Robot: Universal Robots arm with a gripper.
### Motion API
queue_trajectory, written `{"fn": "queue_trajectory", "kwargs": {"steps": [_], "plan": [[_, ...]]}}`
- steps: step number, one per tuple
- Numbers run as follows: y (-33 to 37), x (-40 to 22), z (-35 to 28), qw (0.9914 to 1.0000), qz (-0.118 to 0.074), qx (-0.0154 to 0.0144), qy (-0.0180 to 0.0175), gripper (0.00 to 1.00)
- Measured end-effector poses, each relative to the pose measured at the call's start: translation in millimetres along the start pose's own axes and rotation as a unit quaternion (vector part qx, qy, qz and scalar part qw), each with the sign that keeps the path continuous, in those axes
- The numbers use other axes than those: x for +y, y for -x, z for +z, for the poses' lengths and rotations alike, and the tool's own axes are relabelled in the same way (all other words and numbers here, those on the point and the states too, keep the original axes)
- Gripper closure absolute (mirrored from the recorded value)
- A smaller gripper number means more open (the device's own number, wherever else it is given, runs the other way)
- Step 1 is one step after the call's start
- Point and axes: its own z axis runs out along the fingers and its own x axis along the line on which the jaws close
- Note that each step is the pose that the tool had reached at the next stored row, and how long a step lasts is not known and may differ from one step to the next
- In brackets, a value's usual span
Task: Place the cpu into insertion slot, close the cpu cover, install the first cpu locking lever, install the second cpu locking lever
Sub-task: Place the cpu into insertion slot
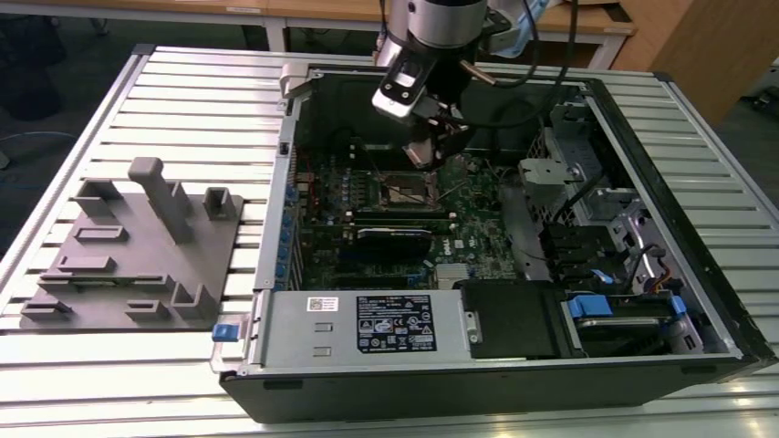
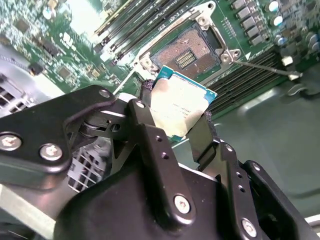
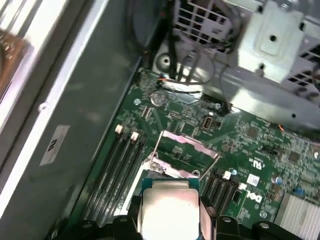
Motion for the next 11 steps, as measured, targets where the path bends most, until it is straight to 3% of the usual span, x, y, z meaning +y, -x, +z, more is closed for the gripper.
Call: {"fn": "queue_trajectory", "kwargs": {"steps": [5, 11], "plan": [[0.0, -0.2, 1.9, 0.99899, 0.045, -0.0039, 0.0008, 0.46], [-0.1, -0.7, 4.1, 0.99546, 0.095, -0.0084, 0.0018, 0.46]]}}
